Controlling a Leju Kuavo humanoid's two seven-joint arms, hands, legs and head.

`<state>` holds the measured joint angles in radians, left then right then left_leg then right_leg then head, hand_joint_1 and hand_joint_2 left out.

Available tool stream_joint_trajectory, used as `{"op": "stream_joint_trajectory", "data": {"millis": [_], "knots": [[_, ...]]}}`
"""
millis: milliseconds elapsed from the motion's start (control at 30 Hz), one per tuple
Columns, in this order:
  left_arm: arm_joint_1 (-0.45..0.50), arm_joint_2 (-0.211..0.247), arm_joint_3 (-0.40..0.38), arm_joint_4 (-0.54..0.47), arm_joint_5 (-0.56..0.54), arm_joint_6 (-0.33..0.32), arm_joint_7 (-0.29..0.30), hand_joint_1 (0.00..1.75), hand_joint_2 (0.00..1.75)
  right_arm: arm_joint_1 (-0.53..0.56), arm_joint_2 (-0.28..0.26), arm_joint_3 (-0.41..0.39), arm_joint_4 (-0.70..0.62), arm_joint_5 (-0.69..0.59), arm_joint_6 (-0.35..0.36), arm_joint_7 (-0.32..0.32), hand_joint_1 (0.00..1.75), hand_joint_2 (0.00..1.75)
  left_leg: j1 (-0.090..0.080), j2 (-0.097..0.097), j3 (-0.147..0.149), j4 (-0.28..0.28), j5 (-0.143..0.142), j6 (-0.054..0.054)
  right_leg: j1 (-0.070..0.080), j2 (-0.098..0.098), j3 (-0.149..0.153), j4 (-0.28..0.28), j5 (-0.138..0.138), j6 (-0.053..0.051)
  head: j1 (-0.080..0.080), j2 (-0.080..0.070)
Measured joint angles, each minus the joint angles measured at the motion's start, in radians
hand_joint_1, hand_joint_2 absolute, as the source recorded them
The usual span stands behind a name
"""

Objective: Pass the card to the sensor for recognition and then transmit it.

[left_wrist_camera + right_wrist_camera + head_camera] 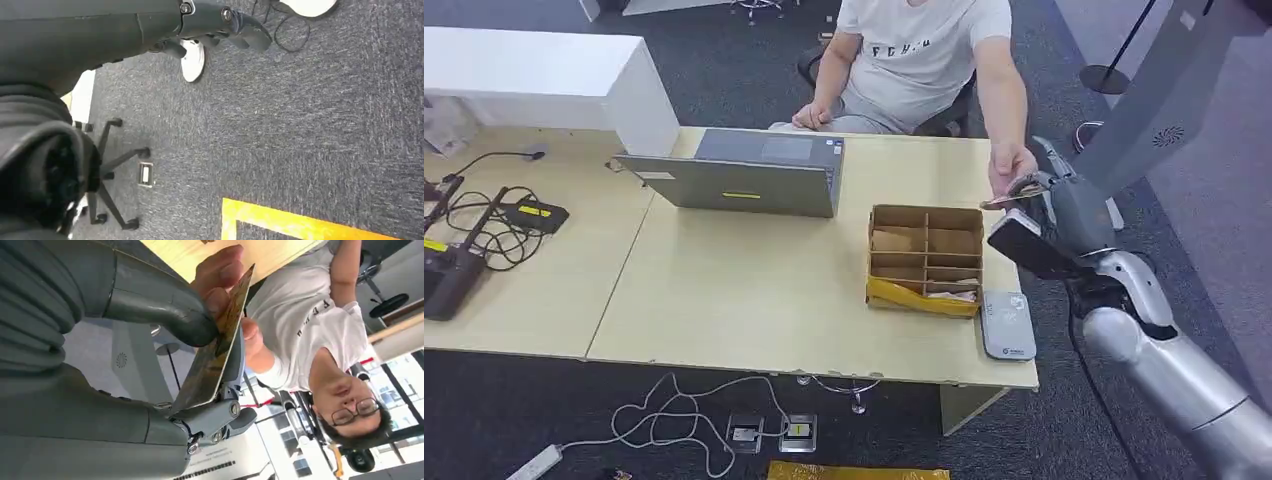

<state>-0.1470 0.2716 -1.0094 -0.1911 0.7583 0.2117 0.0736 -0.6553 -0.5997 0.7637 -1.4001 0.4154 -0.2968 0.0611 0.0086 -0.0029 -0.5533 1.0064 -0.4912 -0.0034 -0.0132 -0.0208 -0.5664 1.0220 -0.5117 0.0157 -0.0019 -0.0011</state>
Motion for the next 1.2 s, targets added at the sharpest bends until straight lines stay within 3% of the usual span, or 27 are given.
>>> {"op": "stream_joint_trajectory", "data": {"millis": [467,500,533,567,967,1200], "knots": [[0.0,0.0,-0.003,0.0,0.0,0.0,0.006,0.0,0.0,-0.012,0.031,0.001,0.063,0.026,0.019,0.024,1.75,1.75,0.0,0.0,0.0,0.0,0.0,0.0,0.0,0.0,0.0,0.0,0.0,0.0,0.0,0.0],[0.0,0.0,-0.003,0.0,0.0,0.0,0.006,0.0,0.0,-0.012,0.032,0.001,0.066,0.027,0.022,0.026,1.54,1.75,0.0,0.0,0.0,0.0,0.0,0.0,0.0,0.0,0.0,0.0,0.0,0.0,0.0,0.0],[0.0,0.0,-0.003,0.0,0.0,0.001,0.006,0.0,0.0,-0.012,0.034,0.0,0.068,0.028,0.025,0.029,0.16,1.75,0.0,0.0,0.0,0.0,0.0,0.0,0.0,0.0,0.0,0.0,0.0,0.0,0.0,0.0],[0.0,0.0,-0.003,0.0,0.0,0.001,0.007,0.0,0.0,-0.012,0.035,0.0,0.069,0.028,0.03,0.032,0.0,1.75,0.0,0.0,0.0,0.0,0.0,0.0,0.0,0.0,0.0,0.0,0.0,0.0,0.0,0.0],[0.001,0.0,-0.004,0.0,0.004,0.005,0.01,0.0,0.0,0.005,0.046,-0.022,0.07,0.071,0.056,0.066,0.0,1.75,0.0,0.0,0.001,0.0,0.0,0.0,0.0,0.0,0.0,0.0,0.0,0.0,0.0,0.0],[0.001,0.0,-0.01,0.0,0.011,0.005,0.01,0.0,0.0,0.033,0.047,-0.059,0.026,-0.036,0.132,0.121,0.0,1.75,0.0,0.0,0.001,0.0,0.0,0.0,0.0,0.001,-0.001,0.0,0.0,0.0,0.0,0.0]]}}
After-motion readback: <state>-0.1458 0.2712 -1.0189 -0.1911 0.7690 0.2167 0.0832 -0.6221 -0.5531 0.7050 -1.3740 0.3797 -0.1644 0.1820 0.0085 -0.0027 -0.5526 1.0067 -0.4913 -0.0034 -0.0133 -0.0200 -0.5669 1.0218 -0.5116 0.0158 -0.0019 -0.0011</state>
